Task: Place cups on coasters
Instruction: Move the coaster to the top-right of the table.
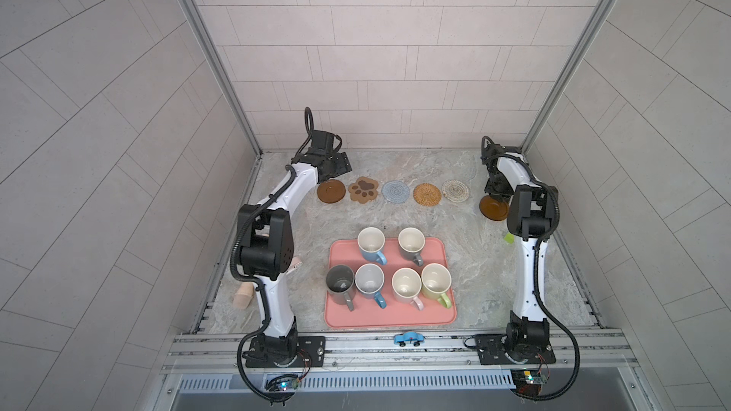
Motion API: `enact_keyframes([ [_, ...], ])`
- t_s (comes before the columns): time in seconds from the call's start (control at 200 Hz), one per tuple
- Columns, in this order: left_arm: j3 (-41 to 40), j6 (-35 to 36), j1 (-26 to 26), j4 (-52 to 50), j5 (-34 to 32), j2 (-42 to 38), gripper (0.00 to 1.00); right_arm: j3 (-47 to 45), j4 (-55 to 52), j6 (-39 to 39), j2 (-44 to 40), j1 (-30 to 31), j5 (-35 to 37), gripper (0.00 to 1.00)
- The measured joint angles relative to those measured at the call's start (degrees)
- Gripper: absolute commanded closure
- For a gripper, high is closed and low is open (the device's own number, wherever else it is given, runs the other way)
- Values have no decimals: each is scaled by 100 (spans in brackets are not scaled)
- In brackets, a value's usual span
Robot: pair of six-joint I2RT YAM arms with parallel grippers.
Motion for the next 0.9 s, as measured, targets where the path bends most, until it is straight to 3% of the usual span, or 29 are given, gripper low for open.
enact_keyframes([
  [0.155, 96, 0, 0, -31, -2, 0, 14, 634, -72, -61, 306, 2, -177, 73],
  [0.38, 101, 0, 0, -70, -2, 2, 14, 638, -66, -125, 295, 7, -293, 72],
  [0.901, 61, -26, 0, 4, -2, 0, 14, -2267, 1198, -197, -2033, -101, -1147, 58],
])
